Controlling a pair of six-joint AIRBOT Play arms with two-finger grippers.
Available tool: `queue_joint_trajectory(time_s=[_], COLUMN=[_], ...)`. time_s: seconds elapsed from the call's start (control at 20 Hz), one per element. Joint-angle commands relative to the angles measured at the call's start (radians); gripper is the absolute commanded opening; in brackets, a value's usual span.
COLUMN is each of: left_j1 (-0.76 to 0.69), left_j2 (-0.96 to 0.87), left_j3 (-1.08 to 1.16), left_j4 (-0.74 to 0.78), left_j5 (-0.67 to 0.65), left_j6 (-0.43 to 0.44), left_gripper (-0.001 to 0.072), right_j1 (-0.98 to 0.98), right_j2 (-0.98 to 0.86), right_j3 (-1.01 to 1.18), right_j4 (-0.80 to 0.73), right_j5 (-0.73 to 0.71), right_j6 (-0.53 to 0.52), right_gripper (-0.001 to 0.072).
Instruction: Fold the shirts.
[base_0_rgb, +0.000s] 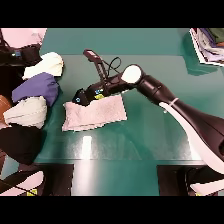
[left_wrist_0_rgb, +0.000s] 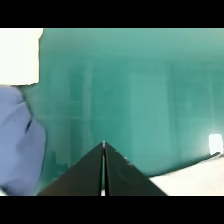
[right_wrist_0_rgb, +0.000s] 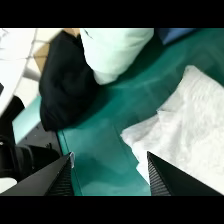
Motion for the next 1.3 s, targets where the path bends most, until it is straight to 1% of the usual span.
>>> queue_joint_trajectory(time_s=[0.0,0.15,0.3,0.4,0.5,0.65,0.85,0.95,1.0,1.05,1.15,1.2,1.25], left_j1=[0.038,0.038,0.035,0.035,0.035,0.035,0.035,0.035,0.035,0.035,0.035,0.035,0.032], left_j2=[0.022,0.022,0.021,0.021,0.021,0.021,0.021,0.021,0.021,0.021,0.021,0.021,0.021], left_j3=[0.0,0.0,0.0,0.0,0.0,-0.001,-0.001,-0.001,-0.001,-0.001,-0.001,-0.001,-0.001], left_j4=[0.014,0.014,0.007,-0.005,-0.007,-0.008,-0.008,-0.008,-0.008,-0.008,-0.019,-0.027,-0.033], left_j5=[-0.051,-0.083,-0.088,-0.087,-0.085,-0.079,-0.08,-0.081,-0.085,-0.09,-0.098,-0.105,-0.113], left_j6=[0.026,0.033,0.032,0.032,0.032,0.032,0.032,0.032,0.032,0.032,0.032,0.032,0.032], left_gripper=[0.002,0.002,0.002,0.002,0.002,0.002,0.002,0.002,0.002,0.002,0.0019,0.0019,0.0019], right_j1=[-0.064,-0.187,-0.351,-0.461,-0.536,-0.529,-0.423,-0.365,-0.338,-0.311,-0.28,-0.276,-0.277], right_j2=[-0.023,0.087,0.202,0.235,0.207,0.095,-0.074,-0.151,-0.18,-0.204,-0.225,-0.223,-0.214], right_j3=[0.031,-0.165,-0.432,-0.583,-0.658,-0.628,-0.464,-0.381,-0.342,-0.304,-0.254,-0.24,-0.231], right_j4=[-0.128,-0.238,-0.239,-0.184,-0.084,0.065,0.146,0.209,0.217,0.212,0.211,0.198,0.173], right_j5=[0.164,0.177,0.128,0.061,0.036,0.056,0.063,0.099,0.115,0.119,0.102,0.087,0.078], right_j6=[0.048,0.098,0.1,0.105,0.082,-0.015,-0.019,-0.019,-0.02,-0.02,-0.02,-0.02,-0.02], right_gripper=[0.0521,0.0521,0.0521,0.0524,0.0525,0.0525,0.0525,0.0523,0.052,0.0455,0.0257,0.0137,0.0053])
